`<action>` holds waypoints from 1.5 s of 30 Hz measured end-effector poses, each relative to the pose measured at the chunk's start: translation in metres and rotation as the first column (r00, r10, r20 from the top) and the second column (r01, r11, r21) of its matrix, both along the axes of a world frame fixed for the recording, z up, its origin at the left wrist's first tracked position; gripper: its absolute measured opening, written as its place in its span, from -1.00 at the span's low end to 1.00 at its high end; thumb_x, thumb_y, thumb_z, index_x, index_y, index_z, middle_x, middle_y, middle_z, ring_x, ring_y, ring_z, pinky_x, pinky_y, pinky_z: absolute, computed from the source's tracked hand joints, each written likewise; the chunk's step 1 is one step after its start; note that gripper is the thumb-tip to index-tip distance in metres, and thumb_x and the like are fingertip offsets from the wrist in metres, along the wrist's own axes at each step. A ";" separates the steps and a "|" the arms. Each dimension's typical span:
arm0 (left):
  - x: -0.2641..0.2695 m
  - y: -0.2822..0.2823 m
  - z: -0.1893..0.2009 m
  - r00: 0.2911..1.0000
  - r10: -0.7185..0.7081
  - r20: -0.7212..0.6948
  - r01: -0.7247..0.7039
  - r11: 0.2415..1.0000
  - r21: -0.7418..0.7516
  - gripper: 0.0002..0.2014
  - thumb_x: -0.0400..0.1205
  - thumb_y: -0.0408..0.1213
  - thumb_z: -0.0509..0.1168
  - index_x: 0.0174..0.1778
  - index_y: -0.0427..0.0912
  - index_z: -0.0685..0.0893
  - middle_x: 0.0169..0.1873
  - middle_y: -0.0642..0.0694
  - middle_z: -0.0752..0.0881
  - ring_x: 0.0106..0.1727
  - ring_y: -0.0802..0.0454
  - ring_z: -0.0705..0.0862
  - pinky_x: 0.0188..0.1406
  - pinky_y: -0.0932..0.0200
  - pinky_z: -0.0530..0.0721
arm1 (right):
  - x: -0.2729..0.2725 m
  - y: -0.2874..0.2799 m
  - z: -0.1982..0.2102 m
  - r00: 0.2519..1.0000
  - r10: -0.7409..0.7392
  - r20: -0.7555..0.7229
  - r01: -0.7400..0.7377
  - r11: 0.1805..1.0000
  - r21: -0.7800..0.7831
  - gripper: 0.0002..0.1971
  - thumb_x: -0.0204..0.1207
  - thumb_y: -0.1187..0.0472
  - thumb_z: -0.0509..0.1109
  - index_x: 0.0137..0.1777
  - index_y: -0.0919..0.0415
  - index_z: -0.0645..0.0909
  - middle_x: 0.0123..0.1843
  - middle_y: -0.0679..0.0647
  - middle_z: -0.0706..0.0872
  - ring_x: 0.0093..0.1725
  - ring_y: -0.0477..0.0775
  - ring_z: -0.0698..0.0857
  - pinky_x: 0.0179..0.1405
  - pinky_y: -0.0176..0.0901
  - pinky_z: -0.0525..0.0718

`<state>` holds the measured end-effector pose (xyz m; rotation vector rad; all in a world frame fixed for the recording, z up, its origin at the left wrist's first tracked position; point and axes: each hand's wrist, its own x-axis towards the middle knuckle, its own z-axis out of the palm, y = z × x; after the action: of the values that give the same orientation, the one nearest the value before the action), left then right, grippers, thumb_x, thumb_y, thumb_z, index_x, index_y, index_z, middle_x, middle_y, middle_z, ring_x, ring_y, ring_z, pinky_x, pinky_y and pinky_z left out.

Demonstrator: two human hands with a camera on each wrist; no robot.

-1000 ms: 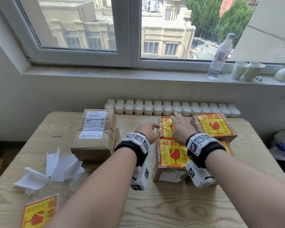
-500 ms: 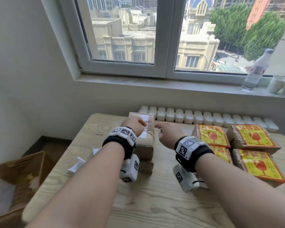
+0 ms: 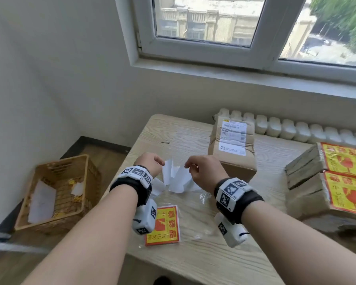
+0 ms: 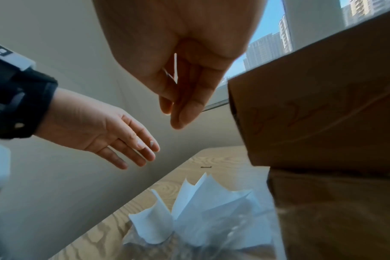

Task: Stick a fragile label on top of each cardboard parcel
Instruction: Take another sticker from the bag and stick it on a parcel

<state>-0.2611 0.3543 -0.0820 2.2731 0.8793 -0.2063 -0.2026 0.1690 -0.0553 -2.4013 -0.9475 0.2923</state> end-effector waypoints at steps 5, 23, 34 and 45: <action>0.004 0.010 -0.015 0.998 -0.061 -0.029 0.059 0.996 -0.069 -0.72 0.59 -0.40 0.23 -0.02 0.03 0.77 0.17 -0.08 0.75 0.13 -0.05 0.71 0.05 0.17 0.63 | -0.001 0.013 -0.015 0.987 -0.142 0.070 0.141 0.990 0.027 -0.74 0.56 0.29 0.24 0.08 0.10 0.74 0.02 0.00 0.80 0.02 0.07 0.73 0.03 -0.12 0.64; 0.104 -0.094 0.029 0.974 -0.162 0.157 0.213 0.890 -0.404 -0.48 0.64 -0.04 0.24 0.52 -0.10 0.45 0.36 -0.12 0.59 0.28 -0.17 0.61 0.25 -0.14 0.67 | 0.061 -0.092 -0.002 0.734 -0.624 -0.269 0.612 0.779 -0.134 -0.62 0.64 0.04 0.21 0.37 0.18 0.57 0.33 0.16 0.67 0.25 0.18 0.61 0.06 -0.13 0.45; 0.094 -0.137 0.075 0.975 0.023 0.222 0.102 0.841 -0.531 -0.25 0.46 0.23 0.37 0.52 -0.01 0.36 0.20 -0.12 0.71 0.08 -0.11 0.75 -0.01 -0.19 0.79 | 0.047 -0.142 0.040 0.749 -0.510 -0.424 0.633 0.740 0.228 -0.36 0.41 0.33 0.51 0.49 0.09 0.43 0.31 -0.02 0.60 0.02 -0.09 0.67 0.07 -0.08 0.70; 0.065 -0.206 0.100 0.980 0.082 0.180 0.049 0.779 -0.625 -0.21 0.44 0.56 -0.04 -0.08 -0.16 0.62 -0.09 -0.22 0.72 -0.04 -0.17 0.73 0.04 -0.20 0.73 | 0.013 -0.217 0.074 0.603 -0.469 -0.645 0.756 0.595 0.274 -0.45 0.59 -0.38 -0.01 -0.12 0.03 0.61 -0.15 0.07 0.71 -0.09 0.12 0.70 0.06 0.12 0.69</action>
<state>-0.1956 0.1484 0.0180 1.6191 0.6024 -0.2211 -0.1892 -0.0480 0.0188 -1.8164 0.1421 0.3139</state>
